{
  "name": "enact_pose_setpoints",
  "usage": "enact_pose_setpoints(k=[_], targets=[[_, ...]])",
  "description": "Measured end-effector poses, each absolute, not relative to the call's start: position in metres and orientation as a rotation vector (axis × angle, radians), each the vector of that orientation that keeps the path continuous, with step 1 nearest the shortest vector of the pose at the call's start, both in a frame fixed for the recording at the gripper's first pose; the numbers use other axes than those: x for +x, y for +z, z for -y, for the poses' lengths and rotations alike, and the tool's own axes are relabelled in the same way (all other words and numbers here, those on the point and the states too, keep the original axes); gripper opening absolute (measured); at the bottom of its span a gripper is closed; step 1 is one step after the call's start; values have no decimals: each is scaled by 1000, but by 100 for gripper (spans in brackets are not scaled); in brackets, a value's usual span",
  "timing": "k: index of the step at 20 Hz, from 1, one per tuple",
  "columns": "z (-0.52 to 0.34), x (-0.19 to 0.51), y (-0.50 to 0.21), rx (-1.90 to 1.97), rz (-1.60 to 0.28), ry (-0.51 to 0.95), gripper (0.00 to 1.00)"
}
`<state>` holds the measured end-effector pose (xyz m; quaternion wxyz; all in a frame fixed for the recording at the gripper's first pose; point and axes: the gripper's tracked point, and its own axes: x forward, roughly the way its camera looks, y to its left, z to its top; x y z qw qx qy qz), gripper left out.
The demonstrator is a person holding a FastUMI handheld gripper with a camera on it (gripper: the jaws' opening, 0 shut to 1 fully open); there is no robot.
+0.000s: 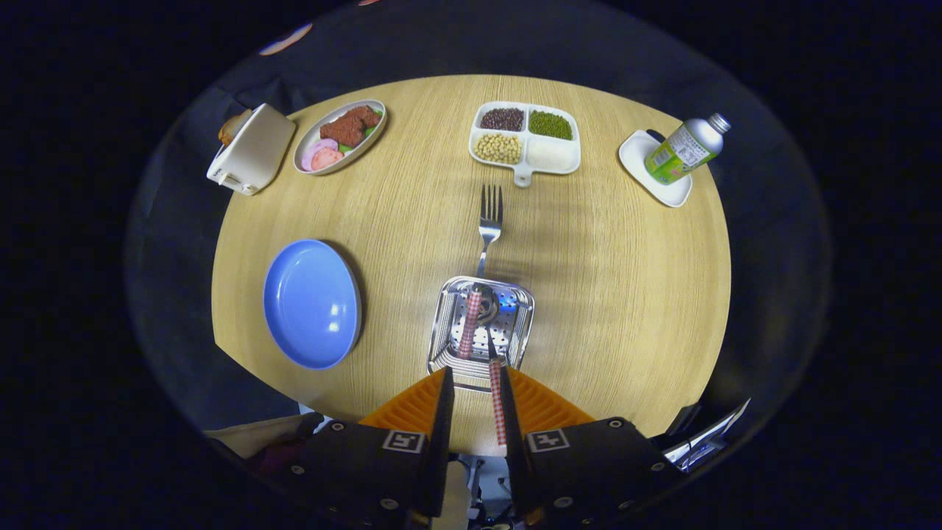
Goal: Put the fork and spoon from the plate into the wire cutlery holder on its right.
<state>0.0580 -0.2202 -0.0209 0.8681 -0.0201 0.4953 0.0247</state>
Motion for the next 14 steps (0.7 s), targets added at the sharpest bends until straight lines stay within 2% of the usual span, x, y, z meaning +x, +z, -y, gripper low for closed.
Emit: enact_pose_setpoints(k=[4, 5, 6, 7, 14], targets=[[219, 66, 17, -7, -835, 67, 76], [219, 66, 27, -1, -786, 70, 89], [218, 65, 39, 6, -736, 72, 94], [219, 63, 50, 13, -685, 69, 98], [240, 46, 131, -46, -294, 2, 98]])
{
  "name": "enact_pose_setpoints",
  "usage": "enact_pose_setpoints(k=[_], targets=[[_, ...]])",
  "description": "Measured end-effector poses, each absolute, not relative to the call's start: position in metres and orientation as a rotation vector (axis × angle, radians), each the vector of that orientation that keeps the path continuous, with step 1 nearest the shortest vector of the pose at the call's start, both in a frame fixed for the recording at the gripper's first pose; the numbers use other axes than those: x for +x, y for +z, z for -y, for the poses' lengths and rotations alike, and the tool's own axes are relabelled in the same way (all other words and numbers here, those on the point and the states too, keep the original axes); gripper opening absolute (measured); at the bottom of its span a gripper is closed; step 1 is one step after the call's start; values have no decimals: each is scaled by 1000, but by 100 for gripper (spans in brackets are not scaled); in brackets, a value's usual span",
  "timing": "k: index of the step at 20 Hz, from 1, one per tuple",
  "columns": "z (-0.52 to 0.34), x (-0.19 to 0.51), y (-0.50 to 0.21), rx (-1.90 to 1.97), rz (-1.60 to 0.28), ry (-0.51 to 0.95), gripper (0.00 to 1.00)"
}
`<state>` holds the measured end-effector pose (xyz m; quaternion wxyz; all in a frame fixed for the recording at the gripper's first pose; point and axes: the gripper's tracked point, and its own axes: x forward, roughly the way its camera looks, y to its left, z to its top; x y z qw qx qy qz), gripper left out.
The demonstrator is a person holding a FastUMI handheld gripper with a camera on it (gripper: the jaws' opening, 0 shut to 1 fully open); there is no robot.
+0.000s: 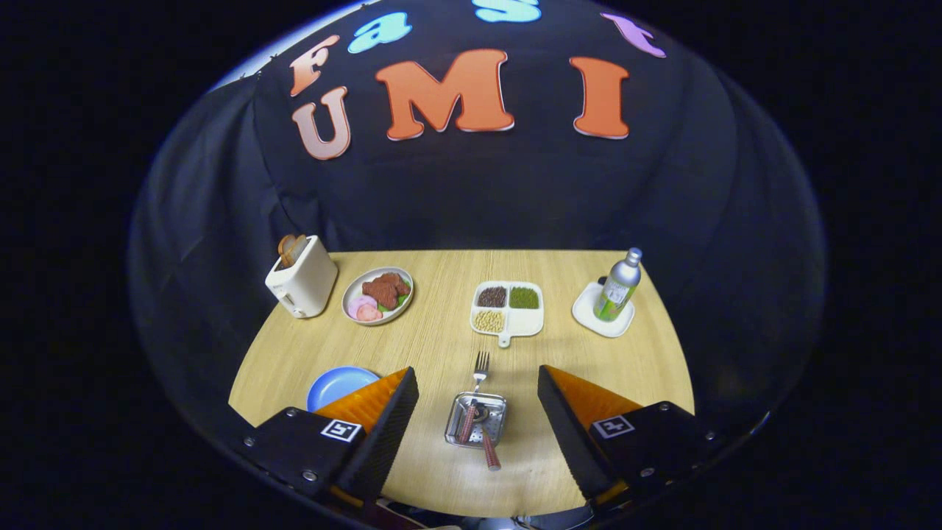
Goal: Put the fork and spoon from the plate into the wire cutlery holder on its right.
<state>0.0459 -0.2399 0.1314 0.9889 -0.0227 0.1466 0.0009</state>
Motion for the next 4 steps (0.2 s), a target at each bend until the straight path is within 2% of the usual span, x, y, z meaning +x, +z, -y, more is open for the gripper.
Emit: enact_pose_setpoints(k=[4], targets=[[246, 31, 157, -76, -110, -45, 98]])
